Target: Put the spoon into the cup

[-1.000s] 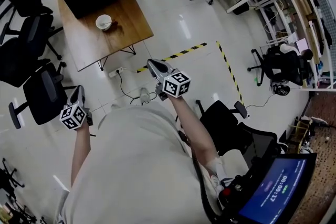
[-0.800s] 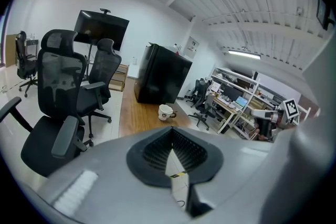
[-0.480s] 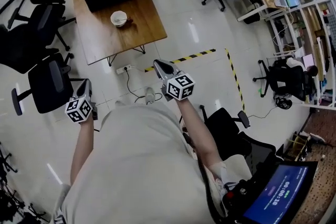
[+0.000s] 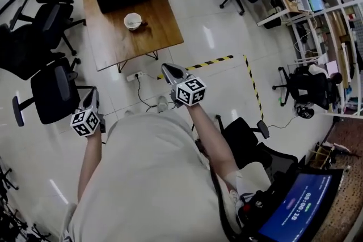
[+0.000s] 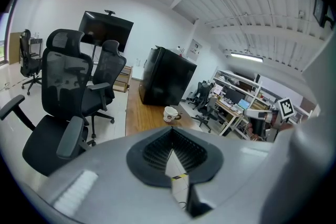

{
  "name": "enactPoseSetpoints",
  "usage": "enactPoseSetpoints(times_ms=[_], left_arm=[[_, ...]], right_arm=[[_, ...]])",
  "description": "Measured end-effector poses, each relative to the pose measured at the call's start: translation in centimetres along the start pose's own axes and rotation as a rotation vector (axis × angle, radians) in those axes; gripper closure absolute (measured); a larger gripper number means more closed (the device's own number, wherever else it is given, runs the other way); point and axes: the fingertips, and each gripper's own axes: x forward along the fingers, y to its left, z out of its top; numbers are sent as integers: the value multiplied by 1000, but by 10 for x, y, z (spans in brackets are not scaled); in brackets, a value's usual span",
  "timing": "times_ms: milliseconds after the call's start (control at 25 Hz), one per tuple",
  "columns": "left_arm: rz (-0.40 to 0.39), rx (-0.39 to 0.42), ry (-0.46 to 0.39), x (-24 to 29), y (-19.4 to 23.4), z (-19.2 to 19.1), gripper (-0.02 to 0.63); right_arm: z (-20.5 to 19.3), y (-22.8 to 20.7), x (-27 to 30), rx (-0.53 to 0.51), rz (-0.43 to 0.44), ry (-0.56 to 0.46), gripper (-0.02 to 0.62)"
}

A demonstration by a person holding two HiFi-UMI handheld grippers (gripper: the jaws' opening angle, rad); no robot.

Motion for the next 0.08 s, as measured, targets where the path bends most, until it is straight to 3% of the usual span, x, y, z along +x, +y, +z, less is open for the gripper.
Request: enactPoseSetpoints(times_ms=[80], left_arm=[[18,-7,2,-8,6,-4,606]], right_arm=[[4,6,7,18,25,-11,595]])
